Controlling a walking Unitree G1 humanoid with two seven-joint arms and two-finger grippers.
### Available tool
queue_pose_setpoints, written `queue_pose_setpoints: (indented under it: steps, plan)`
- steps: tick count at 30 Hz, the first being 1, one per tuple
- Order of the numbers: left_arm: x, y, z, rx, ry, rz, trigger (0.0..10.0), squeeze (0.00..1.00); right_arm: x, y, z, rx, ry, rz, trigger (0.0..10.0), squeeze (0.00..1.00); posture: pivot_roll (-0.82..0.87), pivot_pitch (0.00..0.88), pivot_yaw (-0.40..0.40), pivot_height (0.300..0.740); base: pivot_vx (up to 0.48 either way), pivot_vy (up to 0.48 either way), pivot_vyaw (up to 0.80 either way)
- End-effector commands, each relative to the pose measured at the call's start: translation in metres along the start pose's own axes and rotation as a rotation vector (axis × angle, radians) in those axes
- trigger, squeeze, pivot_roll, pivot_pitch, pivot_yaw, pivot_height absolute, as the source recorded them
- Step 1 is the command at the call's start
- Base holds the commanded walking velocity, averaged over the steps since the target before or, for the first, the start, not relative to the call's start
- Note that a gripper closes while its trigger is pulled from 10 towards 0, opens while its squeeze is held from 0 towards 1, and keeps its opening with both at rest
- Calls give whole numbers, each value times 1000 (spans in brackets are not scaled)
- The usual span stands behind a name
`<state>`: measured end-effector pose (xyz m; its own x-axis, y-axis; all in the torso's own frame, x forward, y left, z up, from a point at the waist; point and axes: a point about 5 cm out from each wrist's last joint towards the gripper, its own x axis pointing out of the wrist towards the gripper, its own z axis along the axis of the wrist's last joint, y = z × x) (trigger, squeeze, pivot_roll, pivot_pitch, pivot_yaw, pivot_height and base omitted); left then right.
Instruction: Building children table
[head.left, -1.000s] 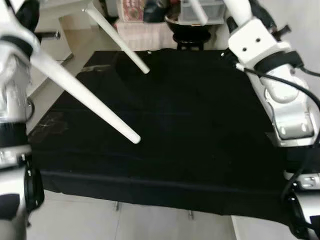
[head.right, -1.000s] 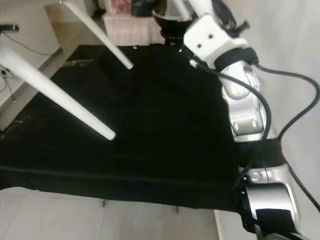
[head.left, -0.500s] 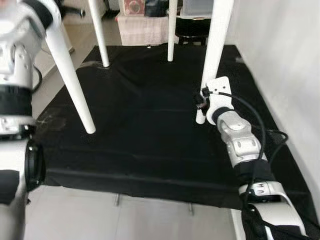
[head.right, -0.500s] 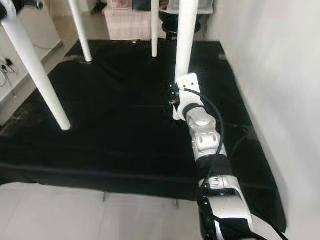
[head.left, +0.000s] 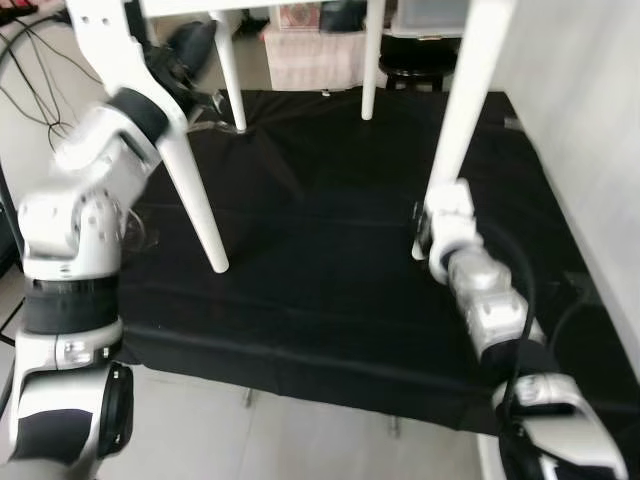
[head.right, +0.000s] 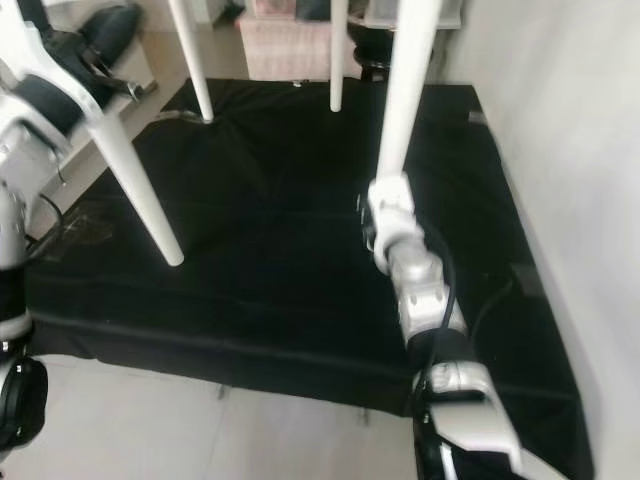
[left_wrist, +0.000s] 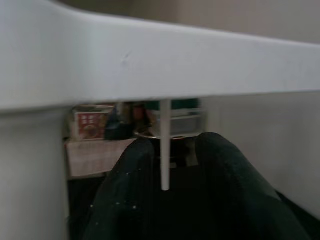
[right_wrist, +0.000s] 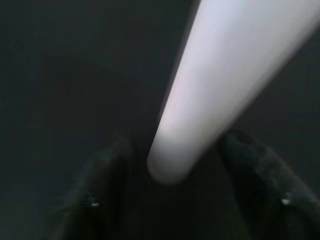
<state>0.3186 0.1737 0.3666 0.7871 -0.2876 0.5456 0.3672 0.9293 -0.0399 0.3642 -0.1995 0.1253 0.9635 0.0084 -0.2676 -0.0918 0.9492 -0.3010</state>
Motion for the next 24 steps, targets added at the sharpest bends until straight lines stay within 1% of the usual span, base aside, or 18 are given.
queue_pose_setpoints:
  steps: [1, 3, 4, 5, 6, 7, 8, 9, 10, 12, 13, 14, 15, 16, 17, 20, 22, 24]
  plan:
    - [-7, -5, -8, -37, 22, 2, 10000, 1000, -2, 2, -2, -9, 6, 38, 10000, 1000, -44, 119, 43, 740, 0, 0, 0]
    - [-26, -8, -23, -37, 62, 25, 10000, 1000, -13, 3, 2, 10, -86, 84, 10000, 1000, -52, 124, 44, 740, 0, 0, 0]
    - [-26, -8, -23, -37, 62, 25, 10000, 1000, -13, 3, 2, 10, -86, 84, 10000, 1000, -52, 124, 44, 740, 0, 0, 0]
    - [-43, -8, -34, -32, 98, 54, 10000, 1000, -24, 6, 5, 45, -155, 121, 10000, 1000, -59, 125, 48, 740, 0, 0, 0]
    - [-43, -8, -34, -32, 98, 54, 10000, 1000, -24, 6, 5, 45, -155, 121, 10000, 1000, -59, 125, 48, 740, 0, 0, 0]
    - [-63, -8, -47, -5, 151, 95, 10000, 1000, -36, 10, 7, 78, -217, 159, 10000, 1000, -63, 123, 51, 740, 0, 0, 0]
    - [-63, -8, -47, -5, 151, 95, 10000, 1000, -36, 10, 7, 78, -217, 159, 10000, 1000, -63, 123, 51, 740, 0, 0, 0]
    - [-84, -8, -58, 21, 200, 150, 10000, 1000, -48, 11, 7, 99, -267, 168, 10000, 1000, -63, 123, 51, 740, 0, 0, 0]
    - [-84, -8, -58, 21, 200, 150, 10000, 1000, -48, 11, 7, 99, -267, 168, 10000, 1000, -63, 123, 51, 740, 0, 0, 0]
    - [-124, -5, -82, 70, 300, 291, 10000, 1000, -63, 15, 3, 134, -321, 165, 10000, 1000, -71, 118, 50, 740, 0, 0, 0]
    - [-124, -5, -82, 70, 300, 291, 10000, 1000, -63, 15, 3, 134, -321, 165, 10000, 1000, -71, 118, 50, 740, 0, 0, 0]
    - [-140, -4, -90, 95, 348, 341, 10000, 369, -68, 17, 2, 147, -335, 168, 10000, 1000, -76, 110, 47, 740, 0, 0, 0]
    - [-150, -4, -95, 110, 378, 367, 10000, 369, -70, 19, 2, 156, -341, 173, 10000, 1000, -77, 109, 47, 740, 0, 0, 0]
    - [-159, -4, -100, 131, 408, 386, 10000, 0, -71, 23, 3, 177, -349, 188, 10000, 212, -78, 105, 48, 740, 0, 0, 0]
    - [-173, -5, -107, 156, 459, 418, 10000, 0, -71, 27, 6, 189, -365, 199, 10000, 0, -77, 99, 45, 740, 0, 0, 0]
    - [-184, -5, -113, 195, 511, 446, 10000, 0, -72, 32, 10, 199, -385, 209, 10000, 0, -77, 99, 45, 740, 0, 0, 0]
    - [-205, -4, -123, 227, 577, 497, 10000, 0, -69, 42, 20, 194, -415, 213, 10000, 0, -68, 81, 30, 740, 0, 0, 0]
    - [-213, -4, -127, 238, 597, 531, 10000, 0, -65, 48, 22, 191, -415, 212, 10000, 0, -61, 74, 24, 740, 0, 0, 0]
